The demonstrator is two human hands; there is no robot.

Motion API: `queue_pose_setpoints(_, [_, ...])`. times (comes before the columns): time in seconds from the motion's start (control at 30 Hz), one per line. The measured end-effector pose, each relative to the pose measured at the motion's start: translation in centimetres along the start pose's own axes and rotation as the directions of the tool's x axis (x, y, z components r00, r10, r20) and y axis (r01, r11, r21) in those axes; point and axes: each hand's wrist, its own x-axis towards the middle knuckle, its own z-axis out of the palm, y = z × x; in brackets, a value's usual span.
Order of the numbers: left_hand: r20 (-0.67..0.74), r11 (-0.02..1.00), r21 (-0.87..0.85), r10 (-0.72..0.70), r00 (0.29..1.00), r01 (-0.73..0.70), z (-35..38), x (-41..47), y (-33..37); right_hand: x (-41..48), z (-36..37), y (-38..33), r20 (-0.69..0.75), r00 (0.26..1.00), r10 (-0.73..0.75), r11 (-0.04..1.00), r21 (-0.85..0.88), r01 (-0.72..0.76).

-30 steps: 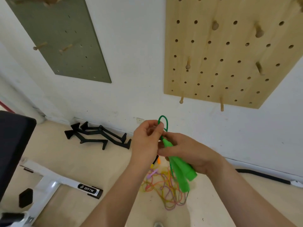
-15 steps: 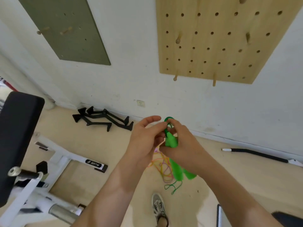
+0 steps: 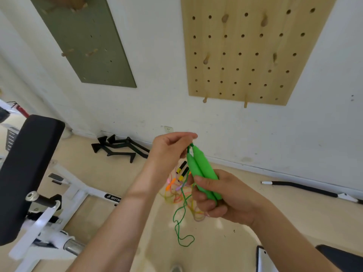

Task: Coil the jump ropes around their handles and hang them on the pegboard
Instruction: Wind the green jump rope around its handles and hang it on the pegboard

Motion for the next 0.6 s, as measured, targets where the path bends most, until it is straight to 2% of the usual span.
queue_pose_setpoints(0.07, [0.066,0.948,0.297,0.104,0.992,-0.119,-1.1,0.4,0.4,-0.4,0.1,-0.6,0.069,0.998,0.011,0.999,0.041,-0.014])
queue_pose_setpoints(0.1, [0.092,0.931,0.330,0.130,0.987,-0.154,-1.6,0.6,0.6,-0.5,0.3,-0.9,0.115,0.993,0.006,0.997,0.078,-0.015])
queue_pose_setpoints(0.17, [0.199,0.975,0.166,0.111,0.974,-0.145,-2.3,0.5,1.1,-0.1,1.0,-1.2,0.210,0.977,-0.034,0.984,0.177,-0.004])
queue_pose_setpoints(0.23, [0.299,0.988,-0.152,0.046,0.953,0.000,-2.5,0.1,0.9,0.6,1.8,-1.5,0.252,0.961,-0.117,0.960,0.278,0.044])
queue_pose_setpoints(0.27, [0.296,0.970,-0.235,0.010,0.955,0.062,-2.5,0.1,0.3,1.0,2.3,-1.7,0.236,0.959,-0.158,0.942,0.327,0.075])
queue_pose_setpoints(0.3, [0.267,0.967,-0.242,-0.019,0.964,0.086,-2.6,0.0,-0.4,1.5,2.8,-2.0,0.190,0.963,-0.189,0.923,0.369,0.109])
queue_pose_setpoints(0.33, [0.232,0.985,-0.162,-0.022,0.972,0.061,-2.6,-0.2,-0.8,2.0,3.2,-2.4,0.110,0.973,-0.205,0.908,0.393,0.147])
queue_pose_setpoints(0.37, [0.197,0.999,0.018,0.032,0.980,-0.036,-2.8,-0.4,-1.1,2.5,3.5,-2.8,-0.003,0.978,-0.211,0.903,0.381,0.196])
queue_pose_setpoints(0.4, [0.203,0.948,0.274,0.106,0.973,-0.160,-3.0,-0.5,-1.1,3.0,3.8,-3.2,-0.133,0.968,-0.212,0.916,0.318,0.244])
queue_pose_setpoints(0.43, [0.276,0.765,0.571,0.163,0.947,-0.298,-3.4,-0.4,-1.1,3.5,3.9,-3.5,-0.256,0.942,-0.218,0.943,0.195,0.271])
queue_pose_setpoints(0.47, [0.340,0.442,0.811,0.176,0.924,-0.383,-3.6,-0.6,-0.7,4.0,3.9,-3.7,-0.362,0.900,-0.242,0.963,0.022,0.268])
queue_pose_setpoints(0.5, [0.361,0.165,0.905,0.190,0.913,-0.392,-3.8,-0.7,0.1,4.6,4.0,-3.9,-0.444,0.847,-0.293,0.955,-0.182,0.235])
queue_pose_setpoints(0.53, [0.404,-0.001,0.910,0.232,0.885,-0.415,-4.2,-0.8,1.0,5.2,4.1,-4.0,-0.486,0.794,-0.365,0.902,-0.395,0.173])
queue_pose_setpoints(0.57, [0.473,-0.106,0.880,0.277,0.836,-0.463,-4.7,-1.0,1.9,5.8,4.3,-4.0,-0.487,0.754,-0.441,0.797,-0.599,0.079])
queue_pose_setpoints(0.6, [0.552,-0.177,0.834,0.278,0.786,-0.523,-5.1,-0.9,2.5,6.3,4.5,-4.1,-0.453,0.736,-0.503,0.647,-0.762,-0.027])
